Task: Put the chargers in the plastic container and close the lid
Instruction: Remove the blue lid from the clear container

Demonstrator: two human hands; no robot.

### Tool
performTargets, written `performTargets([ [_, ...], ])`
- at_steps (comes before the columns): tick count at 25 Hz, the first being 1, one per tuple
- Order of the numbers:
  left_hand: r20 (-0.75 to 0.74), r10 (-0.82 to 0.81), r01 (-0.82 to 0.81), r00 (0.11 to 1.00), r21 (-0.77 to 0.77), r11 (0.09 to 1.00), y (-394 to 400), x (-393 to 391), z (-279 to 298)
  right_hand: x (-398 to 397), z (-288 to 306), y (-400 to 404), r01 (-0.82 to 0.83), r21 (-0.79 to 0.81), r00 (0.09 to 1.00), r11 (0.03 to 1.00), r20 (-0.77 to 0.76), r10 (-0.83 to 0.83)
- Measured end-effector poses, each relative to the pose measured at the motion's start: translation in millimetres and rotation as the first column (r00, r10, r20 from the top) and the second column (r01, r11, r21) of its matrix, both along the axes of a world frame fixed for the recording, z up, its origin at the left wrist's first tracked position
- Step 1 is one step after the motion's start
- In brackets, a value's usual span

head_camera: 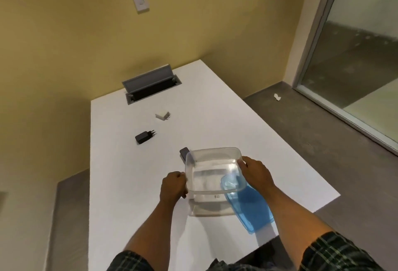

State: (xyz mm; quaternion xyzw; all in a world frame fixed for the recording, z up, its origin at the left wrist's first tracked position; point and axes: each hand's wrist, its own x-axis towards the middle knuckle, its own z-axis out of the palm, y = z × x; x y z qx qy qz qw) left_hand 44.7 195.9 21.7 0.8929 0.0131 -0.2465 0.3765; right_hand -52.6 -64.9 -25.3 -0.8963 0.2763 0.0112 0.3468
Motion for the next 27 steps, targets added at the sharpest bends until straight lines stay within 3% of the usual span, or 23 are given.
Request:
performTargets([
  [11, -0.171, 0.143, -0.143, 0.975, 0.013, 0.990, 108, -40, -26, 35, -15, 80, -0.391, -0.038, 0.909, 0.920, -0.172, 0.380],
  [27, -0.158, 0.158, -0.157, 0.975, 0.015, 0.987, 127, -50, -46, 40, -30, 92, -0.504, -0.118, 0.836, 0.856, -0.314, 0.449],
])
